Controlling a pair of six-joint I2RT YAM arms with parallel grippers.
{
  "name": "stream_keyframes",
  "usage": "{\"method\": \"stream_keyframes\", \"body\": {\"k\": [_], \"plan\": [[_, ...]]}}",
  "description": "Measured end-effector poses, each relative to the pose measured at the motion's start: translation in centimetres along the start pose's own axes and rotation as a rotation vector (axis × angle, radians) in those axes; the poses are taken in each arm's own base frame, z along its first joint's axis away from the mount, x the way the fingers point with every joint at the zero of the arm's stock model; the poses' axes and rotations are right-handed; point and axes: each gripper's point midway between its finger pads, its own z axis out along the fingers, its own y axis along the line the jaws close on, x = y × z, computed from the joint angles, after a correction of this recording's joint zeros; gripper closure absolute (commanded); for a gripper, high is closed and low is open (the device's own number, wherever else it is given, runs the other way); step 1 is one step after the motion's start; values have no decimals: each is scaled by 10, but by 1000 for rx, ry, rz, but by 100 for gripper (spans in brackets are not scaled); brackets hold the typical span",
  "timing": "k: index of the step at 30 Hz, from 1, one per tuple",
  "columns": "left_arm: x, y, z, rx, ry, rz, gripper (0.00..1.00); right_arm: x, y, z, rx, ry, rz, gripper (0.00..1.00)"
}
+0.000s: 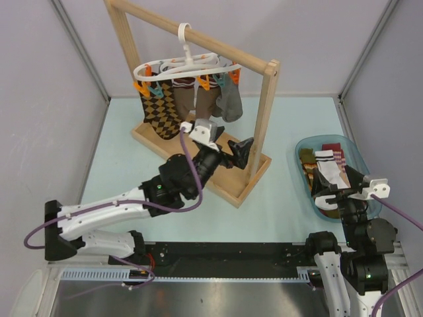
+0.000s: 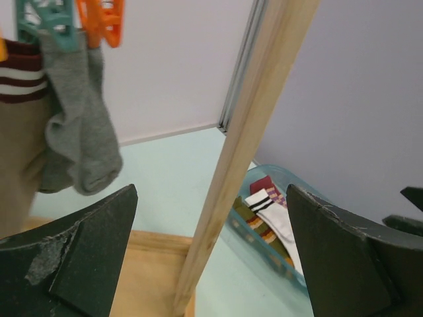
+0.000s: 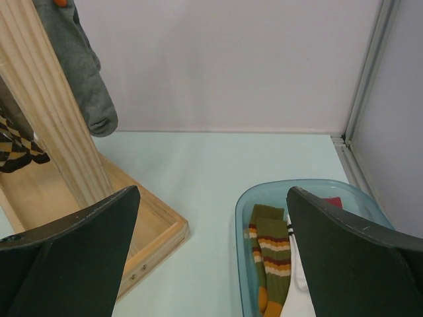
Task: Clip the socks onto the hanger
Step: Move the clothesline to the center of the board.
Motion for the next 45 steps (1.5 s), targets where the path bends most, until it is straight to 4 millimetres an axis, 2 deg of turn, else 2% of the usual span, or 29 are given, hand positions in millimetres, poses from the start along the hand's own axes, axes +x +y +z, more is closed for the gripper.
{"method": "stream_keyframes", "body": {"k": [6, 12, 16, 19, 22, 26, 29, 32, 37, 41, 43, 45], "plan": [[-19, 39, -42, -26, 4, 11, 0, 3, 7, 3, -39, 19, 1, 0], [-56, 112, -76, -157, -28, 10, 0, 10, 12, 9, -72, 52, 4, 0], [-72, 135, -92, -176, -52, 16, 0, 16, 18, 15, -105, 83, 7, 0], [-69, 140, -92, -165, -30, 32, 0, 19, 22, 17, -133, 101, 10, 0], [-49, 152, -86, -183, 45, 58, 0, 21, 31, 17, -184, 113, 14, 0], [-33, 187, -84, -255, 116, 52, 0, 22, 48, 19, -278, 126, 34, 0], [-37, 206, -92, -295, 109, 26, 0, 24, 63, 28, -365, 149, 62, 0], [-48, 213, -101, -312, 77, 11, 0, 24, 79, 39, -459, 157, 100, 0], [-60, 212, -115, -317, 40, 7, 0, 25, 109, 57, -605, 143, 170, 0], [-67, 214, -126, -342, 16, 20, 0, 32, 148, 67, -730, 147, 189, 0], [-68, 216, -128, -356, 15, 29, 0, 37, 167, 73, -759, 142, 171, 0], [-66, 218, -129, -364, 23, 37, 0, 44, 179, 82, -742, 138, 151, 0]]}}
